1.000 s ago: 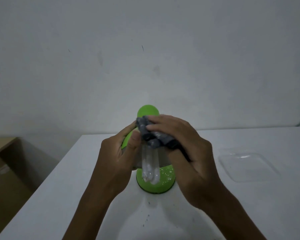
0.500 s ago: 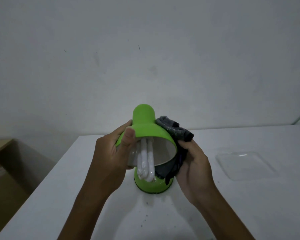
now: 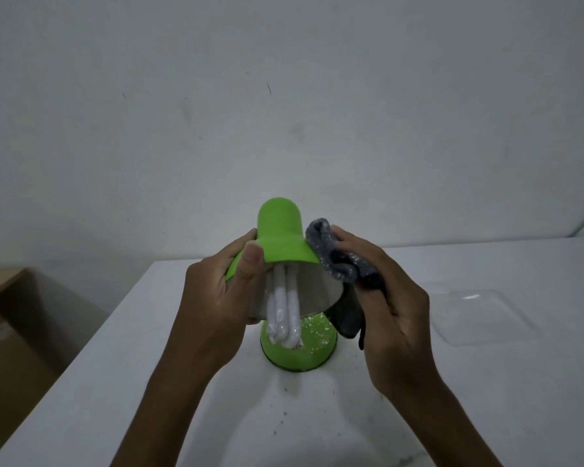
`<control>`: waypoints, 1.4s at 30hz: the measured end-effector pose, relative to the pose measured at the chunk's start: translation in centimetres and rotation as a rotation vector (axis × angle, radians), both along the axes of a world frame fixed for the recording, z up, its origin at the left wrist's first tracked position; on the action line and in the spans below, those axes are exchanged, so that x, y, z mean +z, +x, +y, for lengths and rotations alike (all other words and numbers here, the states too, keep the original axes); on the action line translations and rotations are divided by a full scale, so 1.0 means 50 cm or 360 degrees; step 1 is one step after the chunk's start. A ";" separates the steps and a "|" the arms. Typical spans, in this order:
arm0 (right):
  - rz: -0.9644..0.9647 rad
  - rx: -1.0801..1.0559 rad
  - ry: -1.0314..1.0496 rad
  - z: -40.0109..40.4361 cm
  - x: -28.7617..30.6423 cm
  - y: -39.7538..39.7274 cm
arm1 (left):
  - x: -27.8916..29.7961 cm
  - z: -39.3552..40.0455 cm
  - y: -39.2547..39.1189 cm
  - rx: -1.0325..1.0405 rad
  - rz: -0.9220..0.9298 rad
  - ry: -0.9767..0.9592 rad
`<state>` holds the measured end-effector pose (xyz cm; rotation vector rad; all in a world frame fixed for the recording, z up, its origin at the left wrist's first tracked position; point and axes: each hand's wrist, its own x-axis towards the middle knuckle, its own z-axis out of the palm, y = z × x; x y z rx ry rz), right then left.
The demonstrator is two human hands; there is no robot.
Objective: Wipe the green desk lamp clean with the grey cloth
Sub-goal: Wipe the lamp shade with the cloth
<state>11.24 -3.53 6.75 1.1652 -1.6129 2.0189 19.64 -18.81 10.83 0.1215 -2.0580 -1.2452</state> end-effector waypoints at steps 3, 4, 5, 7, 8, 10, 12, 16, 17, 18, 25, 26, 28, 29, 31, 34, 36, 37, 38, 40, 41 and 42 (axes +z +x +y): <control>0.0349 -0.0108 0.0126 -0.006 0.030 0.010 | 0.001 0.003 -0.002 0.0001 -0.0036 0.0022; 0.0501 -0.0163 0.0171 -0.007 0.038 0.014 | 0.000 0.004 -0.003 0.0010 -0.0046 0.0034; 0.0593 -0.0195 0.0187 -0.011 0.040 0.013 | 0.001 0.003 -0.004 0.0027 -0.0049 0.0039; 0.0542 -0.0192 0.0118 -0.012 0.031 0.006 | 0.005 0.005 -0.003 0.0051 -0.0019 0.0012; 0.0434 -0.0184 0.0042 -0.012 0.020 0.003 | 0.006 0.006 -0.002 0.0053 -0.0004 -0.0012; 0.0114 -0.0137 -0.0106 -0.013 -0.006 0.004 | 0.006 0.006 0.000 0.0049 -0.0016 -0.0024; -0.0323 0.0033 -0.0280 -0.019 -0.034 0.016 | 0.000 0.002 0.001 0.0047 -0.0024 0.0005; -0.0929 0.0439 -0.0504 -0.028 -0.044 0.033 | -0.005 -0.004 0.004 0.0053 -0.0041 0.0082; -0.0899 0.0451 -0.0480 -0.026 -0.033 0.034 | -0.006 -0.004 0.003 0.0052 -0.0048 0.0093; -0.0801 0.0420 -0.0443 -0.025 -0.018 0.033 | -0.006 -0.004 0.003 0.0052 -0.0050 0.0089; -0.1066 0.0812 -0.0469 -0.057 0.035 -0.024 | -0.006 -0.004 0.000 0.0025 -0.0073 0.0102; -0.1236 0.0918 -0.0553 -0.062 0.030 -0.024 | -0.005 -0.004 0.000 0.0019 -0.0078 0.0112; -0.1541 0.1061 -0.0720 -0.066 0.015 -0.015 | -0.003 -0.006 -0.001 0.0008 -0.0091 0.0123; -0.1670 0.1080 -0.0762 -0.063 0.007 -0.007 | -0.003 -0.006 -0.002 0.0001 -0.0098 0.0114; -0.1876 0.1058 -0.0740 -0.054 -0.011 0.008 | -0.002 -0.004 -0.003 -0.0007 -0.0094 0.0096; -0.2074 0.1076 -0.0641 -0.041 -0.023 0.025 | 0.001 0.000 -0.005 0.0003 -0.0095 0.0093; -0.2061 0.1037 -0.0643 -0.032 -0.019 0.031 | 0.004 0.004 -0.005 -0.0001 -0.0102 0.0105; -0.2011 0.0985 -0.0649 -0.029 -0.013 0.031 | 0.006 0.006 -0.005 0.0000 -0.0103 0.0117; -0.1927 0.0919 -0.0656 -0.027 -0.006 0.031 | 0.007 0.006 -0.005 0.0005 -0.0108 0.0118; -0.1637 0.0775 -0.0612 -0.023 0.014 0.027 | 0.009 0.007 -0.006 0.0000 -0.0108 0.0120; -0.1443 0.0703 -0.0557 -0.021 0.026 0.023 | 0.011 0.008 -0.006 -0.0014 -0.0102 0.0128; -0.1244 0.0624 -0.0472 -0.017 0.040 0.022 | 0.012 0.007 -0.007 -0.0028 -0.0099 0.0129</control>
